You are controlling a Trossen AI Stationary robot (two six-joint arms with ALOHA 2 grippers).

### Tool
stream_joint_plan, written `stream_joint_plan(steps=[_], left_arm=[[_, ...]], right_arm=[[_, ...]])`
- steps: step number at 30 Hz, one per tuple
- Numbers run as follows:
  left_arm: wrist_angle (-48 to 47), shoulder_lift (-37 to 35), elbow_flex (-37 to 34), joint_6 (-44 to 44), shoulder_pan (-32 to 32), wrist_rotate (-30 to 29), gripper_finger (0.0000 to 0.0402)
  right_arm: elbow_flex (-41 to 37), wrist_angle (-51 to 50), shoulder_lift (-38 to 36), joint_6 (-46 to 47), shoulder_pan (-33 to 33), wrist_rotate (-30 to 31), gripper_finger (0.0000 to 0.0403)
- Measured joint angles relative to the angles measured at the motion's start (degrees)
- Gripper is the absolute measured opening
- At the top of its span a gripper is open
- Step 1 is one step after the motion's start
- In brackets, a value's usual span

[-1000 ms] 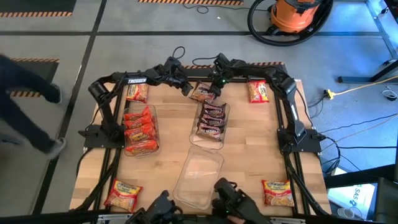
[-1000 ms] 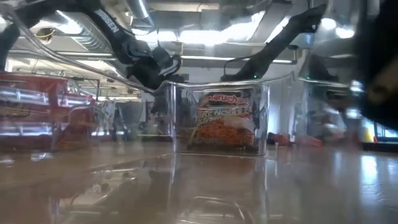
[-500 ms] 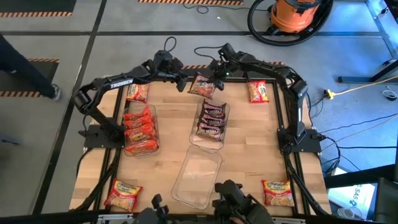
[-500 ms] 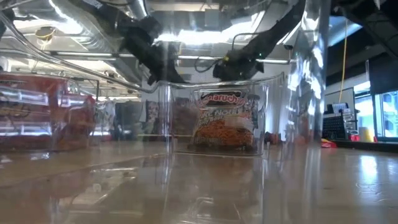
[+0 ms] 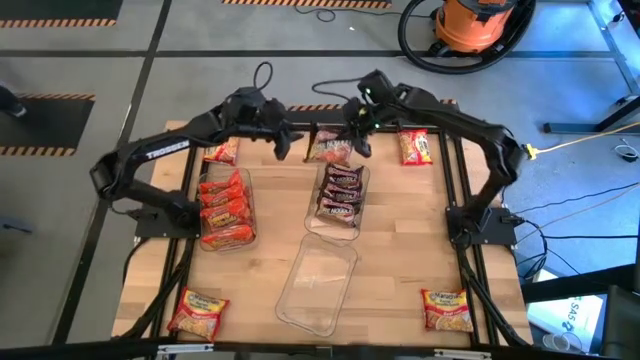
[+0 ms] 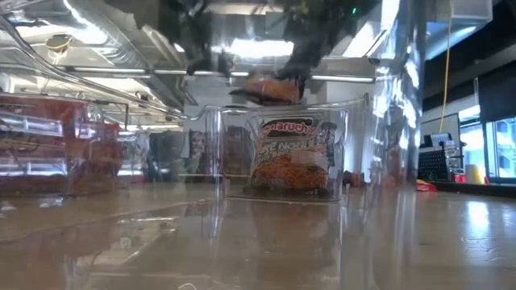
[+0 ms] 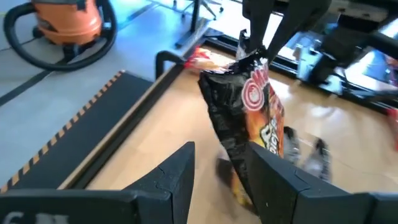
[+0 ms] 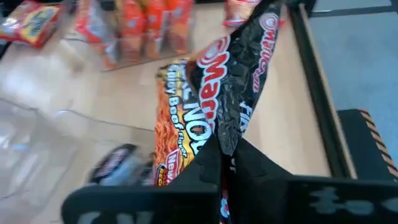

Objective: Sort Maruchan noodles
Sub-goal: Put the black noodle pack into the top right transparent bin

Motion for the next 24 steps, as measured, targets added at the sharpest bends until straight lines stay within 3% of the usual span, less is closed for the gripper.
stream_joint_plan(steps=[6,15,24], left_arm=[[-2.28,-4.11,0.00,-0.97,-5.91,-2.65,0.0136],[-4.21,-5.23,0.00,-2.90,-16.59,-10.11,0.0167],[-5.16,-4.47,0.00,-3.04,-22.08,-22.56,0.0226]], right_arm=[[0.00,-5.36,-4.86,4.53,10.04,5.43,0.0002],[0.02,-8.38,-7.41,13.56,26.34,22.58,0.0001],[0.02,-16.20,-8.50,21.03,29.27,33.84,0.0000]])
